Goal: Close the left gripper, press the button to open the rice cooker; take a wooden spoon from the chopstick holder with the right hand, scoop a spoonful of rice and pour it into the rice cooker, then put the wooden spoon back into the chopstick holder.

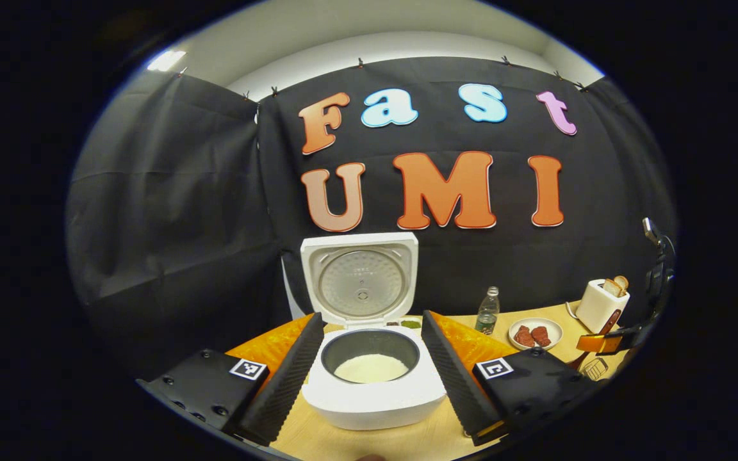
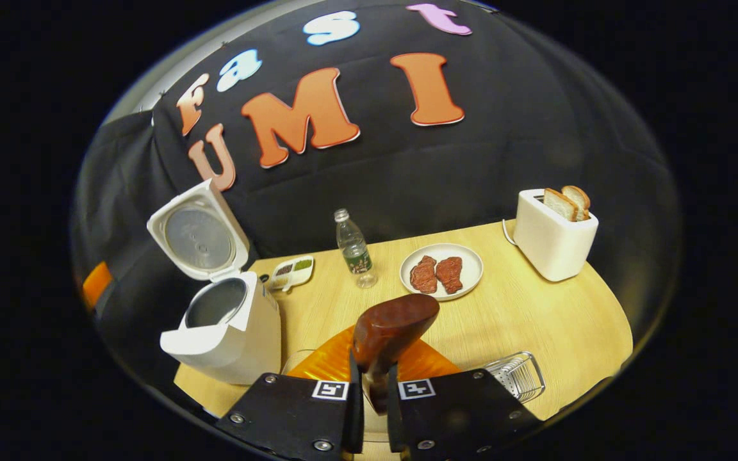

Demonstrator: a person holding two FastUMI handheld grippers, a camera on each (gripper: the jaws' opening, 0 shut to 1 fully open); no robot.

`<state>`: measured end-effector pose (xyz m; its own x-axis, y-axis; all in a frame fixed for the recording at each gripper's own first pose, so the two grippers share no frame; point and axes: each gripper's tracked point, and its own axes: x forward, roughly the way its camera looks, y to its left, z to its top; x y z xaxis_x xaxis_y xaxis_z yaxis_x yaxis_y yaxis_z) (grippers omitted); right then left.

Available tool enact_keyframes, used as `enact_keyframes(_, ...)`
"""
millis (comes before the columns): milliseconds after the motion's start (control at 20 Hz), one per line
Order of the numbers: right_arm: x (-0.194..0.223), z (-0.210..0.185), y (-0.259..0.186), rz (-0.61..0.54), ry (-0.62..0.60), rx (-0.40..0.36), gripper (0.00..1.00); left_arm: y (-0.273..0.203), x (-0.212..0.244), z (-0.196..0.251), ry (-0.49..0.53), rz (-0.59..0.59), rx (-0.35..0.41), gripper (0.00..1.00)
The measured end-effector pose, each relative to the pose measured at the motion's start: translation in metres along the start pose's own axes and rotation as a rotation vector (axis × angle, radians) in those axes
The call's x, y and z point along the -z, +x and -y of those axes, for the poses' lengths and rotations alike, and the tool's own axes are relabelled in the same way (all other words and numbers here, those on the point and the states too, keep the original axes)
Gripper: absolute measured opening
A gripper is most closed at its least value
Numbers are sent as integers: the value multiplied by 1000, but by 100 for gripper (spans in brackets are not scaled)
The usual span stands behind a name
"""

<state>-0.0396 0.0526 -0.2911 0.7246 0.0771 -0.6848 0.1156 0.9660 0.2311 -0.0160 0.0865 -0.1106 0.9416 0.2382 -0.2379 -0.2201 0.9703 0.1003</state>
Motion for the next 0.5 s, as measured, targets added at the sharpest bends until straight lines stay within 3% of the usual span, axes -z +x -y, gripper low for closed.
enact_keyframes(200, 27, 5, 22, -23, -178, 68, 14, -4, 16, -31, -10, -46, -76, 100)
enact_keyframes(250, 30, 7, 24, -17, -210, 79, 10, -6, 17, -38, -15, -52, -86, 100)
enact_keyframes(300, 32, 6, 25, -9, -233, 86, 14, -8, 19, -42, -16, -57, -98, 100)
enact_keyframes(500, 46, 1, 35, 32, -335, 123, 14, -8, 25, -51, -14, -76, -121, 100)
